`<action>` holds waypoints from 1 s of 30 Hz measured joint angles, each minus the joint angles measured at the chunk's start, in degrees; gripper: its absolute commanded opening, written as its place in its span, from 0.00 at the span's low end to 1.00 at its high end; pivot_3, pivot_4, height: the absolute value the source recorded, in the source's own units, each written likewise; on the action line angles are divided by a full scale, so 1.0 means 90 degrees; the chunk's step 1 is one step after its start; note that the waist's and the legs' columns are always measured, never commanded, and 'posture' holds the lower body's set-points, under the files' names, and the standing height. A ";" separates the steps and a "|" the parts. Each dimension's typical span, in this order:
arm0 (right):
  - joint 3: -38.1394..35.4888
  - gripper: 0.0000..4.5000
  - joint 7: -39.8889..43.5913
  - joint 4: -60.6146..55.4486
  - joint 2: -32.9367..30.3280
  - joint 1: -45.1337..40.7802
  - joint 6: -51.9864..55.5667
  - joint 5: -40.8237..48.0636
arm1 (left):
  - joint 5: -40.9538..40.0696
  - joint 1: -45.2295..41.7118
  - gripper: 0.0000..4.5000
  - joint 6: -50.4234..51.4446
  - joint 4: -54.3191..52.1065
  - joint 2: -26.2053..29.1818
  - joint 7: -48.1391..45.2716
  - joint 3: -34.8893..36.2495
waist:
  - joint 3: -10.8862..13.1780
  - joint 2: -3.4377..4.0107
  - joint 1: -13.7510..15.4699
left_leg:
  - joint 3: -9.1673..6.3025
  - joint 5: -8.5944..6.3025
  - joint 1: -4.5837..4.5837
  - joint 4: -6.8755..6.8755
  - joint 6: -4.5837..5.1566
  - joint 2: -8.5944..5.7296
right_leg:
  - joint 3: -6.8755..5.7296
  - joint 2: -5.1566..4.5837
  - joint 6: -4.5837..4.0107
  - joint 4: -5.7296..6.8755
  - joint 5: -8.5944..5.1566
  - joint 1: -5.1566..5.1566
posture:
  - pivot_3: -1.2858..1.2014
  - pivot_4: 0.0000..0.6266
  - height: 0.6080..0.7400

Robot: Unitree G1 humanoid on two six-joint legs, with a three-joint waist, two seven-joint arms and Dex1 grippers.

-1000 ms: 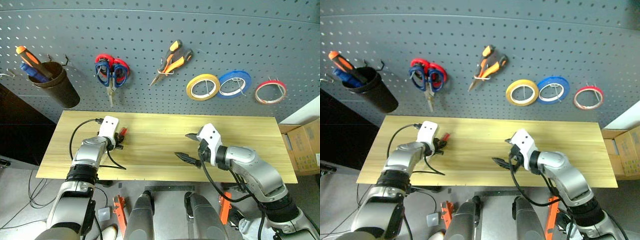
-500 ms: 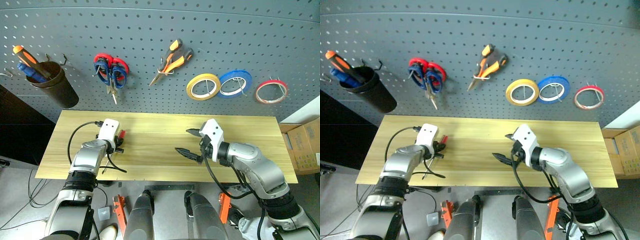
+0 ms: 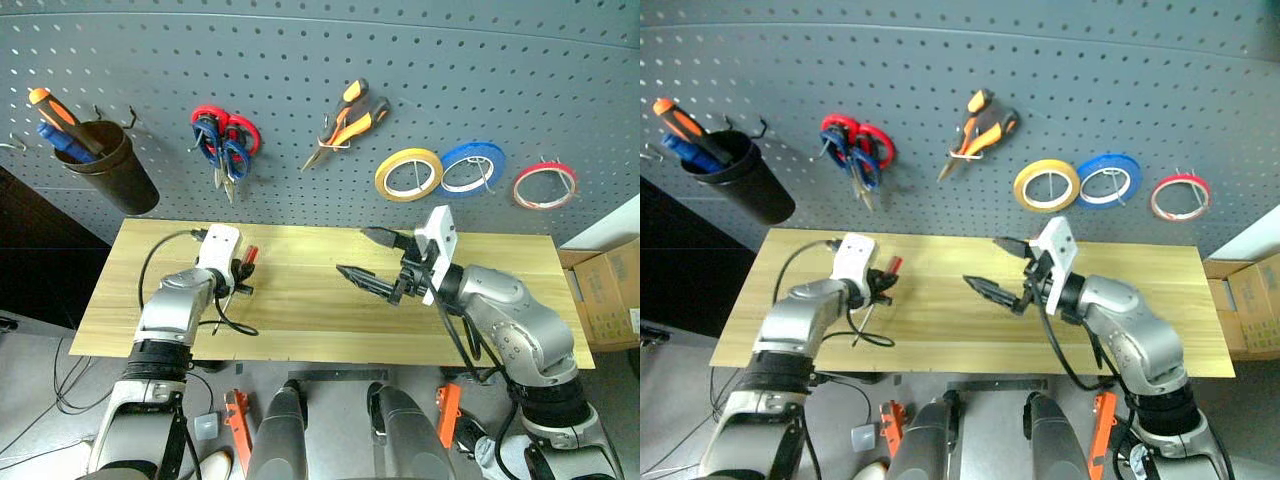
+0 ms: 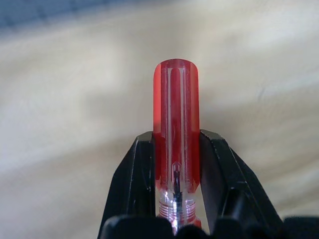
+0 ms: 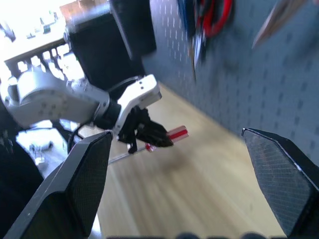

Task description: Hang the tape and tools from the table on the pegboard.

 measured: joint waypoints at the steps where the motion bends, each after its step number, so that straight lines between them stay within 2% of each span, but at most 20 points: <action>1: -0.0081 1.00 -0.0024 -0.0073 0.0037 -0.0001 0.0000 0.0085 | -0.0039 0.0034 0.19 0.0085 -0.0265 0.0042 0.0057 0.0132 | -0.0027 -0.0010 0.0005 | -0.0001 -0.0002 0.0000 -0.0002 -0.0004 0.0000 | -0.0001 -0.0001 -0.0001 0.0000 0.0001 -0.0001 | 0.56 0.29 1.00; 6: -0.0407 1.00 -0.0355 -0.0467 0.0330 0.0015 0.0135 0.0723 | -0.0193 0.0218 0.19 0.0396 -0.1614 0.0086 0.0399 0.0865 | -0.0188 -0.0040 0.0049 | -0.0007 -0.0010 -0.0003 -0.0005 -0.0018 -0.0001 | -0.0013 -0.0005 -0.0004 -0.0003 0.0002 -0.0001 | 0.57 0.22 1.00; 8: -0.0502 1.00 -0.0563 -0.0661 0.0500 0.0003 0.0255 0.1092 | -0.0307 0.0245 0.19 0.0479 -0.2238 0.0078 0.0508 0.1121 | -0.0247 -0.0050 0.0065 | -0.0008 -0.0009 -0.0003 -0.0004 -0.0019 -0.0001 | -0.0014 -0.0005 -0.0004 -0.0004 0.0003 0.0001 | 0.58 0.16 1.00; 12: -0.0627 1.00 -0.0957 -0.0690 0.0767 -0.0304 0.0406 0.1541 | -0.0369 0.0231 0.19 0.0482 -0.3276 0.0030 0.0841 0.1417 | -0.0475 -0.0063 0.0109 | -0.0005 -0.0006 0.0002 -0.0002 -0.0022 -0.0005 | -0.0014 -0.0005 -0.0004 -0.0004 0.0004 0.0006 | 0.59 0.12 1.00; 17: -0.0640 1.00 -0.1171 -0.0653 0.0801 -0.0556 0.0417 0.1718 | -0.0328 0.0219 0.19 0.0393 -0.3873 -0.0069 0.1300 0.1636 | -0.0769 -0.0059 0.0206 | -0.0003 -0.0003 0.0025 -0.0001 -0.0021 -0.0002 | -0.0013 0.0005 -0.0004 -0.0008 0.0003 0.0031 | 0.61 0.07 1.00; 20: -0.0627 1.00 -0.1231 -0.0498 0.0850 -0.0678 0.0412 0.1726 | -0.0224 -0.0127 0.19 0.0082 -0.3641 -0.0048 0.1556 0.1677 | -0.0856 -0.0091 0.0259 | -0.0004 0.0012 0.0039 0.0001 -0.0017 0.0001 | -0.0015 0.0013 -0.0002 -0.0004 0.0009 0.0042 | 0.61 0.04 1.00; 25: -0.0507 1.00 -0.1121 -0.0044 0.0961 -0.0974 0.0152 0.1579 | -0.0020 -0.1286 0.19 -0.1198 -0.2083 0.0414 0.1703 0.1770 | -0.1046 -0.0102 0.0376 | 0.0014 0.0039 0.0053 0.0001 -0.0011 0.0006 | 0.0005 0.0025 0.0012 -0.0018 0.0037 0.0050 | 0.61 0.02 1.00; 30: -0.0412 1.00 -0.0974 0.0315 0.0995 -0.1018 -0.0206 0.1308 | 0.0005 -0.1823 0.19 -0.2128 -0.0759 0.0539 0.1683 0.1769 | -0.1174 -0.0096 0.0394 | 0.0017 0.0038 0.0107 -0.0004 -0.0012 0.0007 | 0.0007 0.0026 0.0012 -0.0021 0.0036 0.0099 | 0.60 0.02 1.00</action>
